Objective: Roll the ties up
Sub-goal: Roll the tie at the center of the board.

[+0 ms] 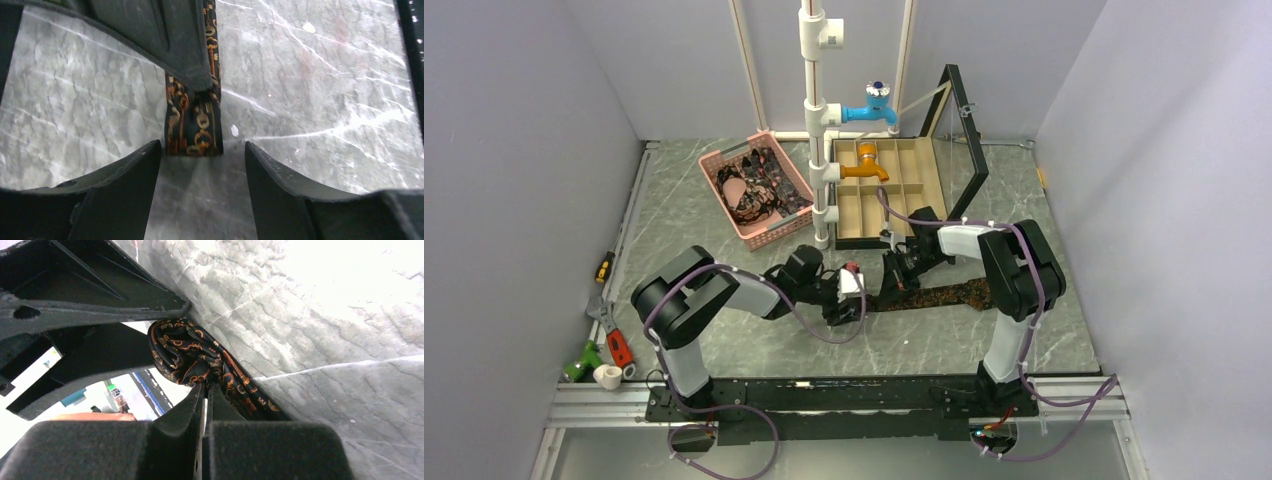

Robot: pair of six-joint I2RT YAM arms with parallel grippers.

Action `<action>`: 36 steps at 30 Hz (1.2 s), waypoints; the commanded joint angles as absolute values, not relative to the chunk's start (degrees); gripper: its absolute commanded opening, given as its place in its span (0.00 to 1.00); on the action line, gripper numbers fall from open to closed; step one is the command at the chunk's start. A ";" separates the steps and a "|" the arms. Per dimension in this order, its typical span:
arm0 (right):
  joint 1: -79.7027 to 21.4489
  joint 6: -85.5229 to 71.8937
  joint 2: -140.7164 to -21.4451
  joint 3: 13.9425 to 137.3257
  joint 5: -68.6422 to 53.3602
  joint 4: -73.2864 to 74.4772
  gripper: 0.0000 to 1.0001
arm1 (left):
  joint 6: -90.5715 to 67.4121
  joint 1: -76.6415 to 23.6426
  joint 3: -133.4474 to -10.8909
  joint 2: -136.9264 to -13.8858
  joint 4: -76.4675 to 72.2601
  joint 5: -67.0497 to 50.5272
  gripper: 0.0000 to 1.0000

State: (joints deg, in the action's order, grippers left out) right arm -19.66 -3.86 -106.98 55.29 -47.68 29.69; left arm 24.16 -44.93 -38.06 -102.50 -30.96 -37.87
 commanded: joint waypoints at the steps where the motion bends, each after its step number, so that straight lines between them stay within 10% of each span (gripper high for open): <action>1: -18.53 -5.30 -112.02 55.53 -30.18 33.09 0.00 | 18.71 -43.86 -30.86 -102.61 -36.60 -39.31 0.70; 10: -19.07 -5.60 -115.48 56.78 -29.66 34.45 0.00 | 7.50 -46.23 -33.11 -116.51 -61.62 -36.92 0.75; 20: -18.99 -5.71 -111.67 56.59 -35.12 34.16 0.11 | 11.92 -48.29 -34.92 -116.20 -51.14 -33.44 0.21; 26: -18.59 -6.97 -102.86 57.88 -38.80 36.58 0.41 | 16.39 -48.22 -34.69 -109.61 -35.43 -30.25 0.25; 36: -20.23 -11.00 -105.08 56.66 -47.65 29.37 0.32 | 16.00 -48.17 -35.69 -109.25 -32.59 -31.51 0.31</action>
